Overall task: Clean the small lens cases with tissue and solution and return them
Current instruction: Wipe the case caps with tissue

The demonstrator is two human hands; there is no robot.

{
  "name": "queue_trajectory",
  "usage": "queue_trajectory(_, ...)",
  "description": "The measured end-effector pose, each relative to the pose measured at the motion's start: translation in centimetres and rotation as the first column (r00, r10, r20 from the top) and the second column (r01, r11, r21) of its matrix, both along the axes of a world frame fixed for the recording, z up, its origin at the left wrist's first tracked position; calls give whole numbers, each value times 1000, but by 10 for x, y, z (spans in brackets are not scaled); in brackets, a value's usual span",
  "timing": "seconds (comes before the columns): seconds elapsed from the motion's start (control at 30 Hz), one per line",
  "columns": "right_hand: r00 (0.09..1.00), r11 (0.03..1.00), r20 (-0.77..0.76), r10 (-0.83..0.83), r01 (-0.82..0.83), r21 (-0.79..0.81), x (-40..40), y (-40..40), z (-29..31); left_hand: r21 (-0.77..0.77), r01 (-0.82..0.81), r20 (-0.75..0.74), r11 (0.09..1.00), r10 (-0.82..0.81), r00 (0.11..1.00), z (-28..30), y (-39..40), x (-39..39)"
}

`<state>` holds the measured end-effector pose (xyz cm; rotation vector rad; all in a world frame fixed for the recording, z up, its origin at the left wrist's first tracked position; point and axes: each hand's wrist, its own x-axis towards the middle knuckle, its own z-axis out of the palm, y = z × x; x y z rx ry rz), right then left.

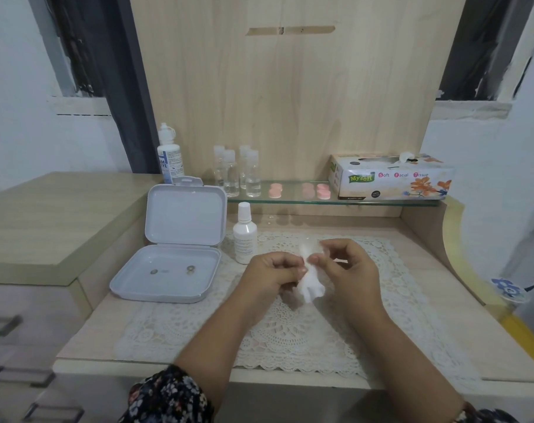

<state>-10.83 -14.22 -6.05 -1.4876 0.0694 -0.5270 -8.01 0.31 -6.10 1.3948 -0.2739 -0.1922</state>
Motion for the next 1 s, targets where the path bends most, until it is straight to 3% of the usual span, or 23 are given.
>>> queue_trajectory(0.07,998,998,-27,-56,56,-7,3,-3,-3,-25,-154,-26,988,153,988,0,3,4)
queue_trajectory(0.17,983,947,-167,-76,19,-322,5,-5,-10,-76,-370,-78,926,365,928,1,8,10)
queue_trajectory(0.27,972,719,-198,-125,-49,-693,6,-5,-14,-101,-379,-54,920,375,925,2,8,9)
queue_trajectory(0.33,973,601,-194,-127,-80,-796,6,-4,-13,-87,-335,-43,938,332,942,1,7,7)
queue_trajectory(0.4,974,595,-193,-121,-85,-799,6,-4,-12,-58,-297,-35,953,296,955,0,9,7)
queue_trajectory(0.6,992,731,-102,-80,-11,-682,2,-5,-11,77,-260,12,962,260,965,2,7,-1)
queue_trajectory(0.77,996,785,-52,-69,22,-619,-4,-3,-7,143,-255,8,956,256,967,14,16,-8)
queue_trajectory(0.93,992,673,-10,-128,79,-736,-6,-6,4,231,-272,-22,934,285,958,23,38,-21)
queue_trajectory(1.0,990,689,-16,-140,86,-720,-6,-6,12,238,-300,40,924,300,953,27,50,-30)
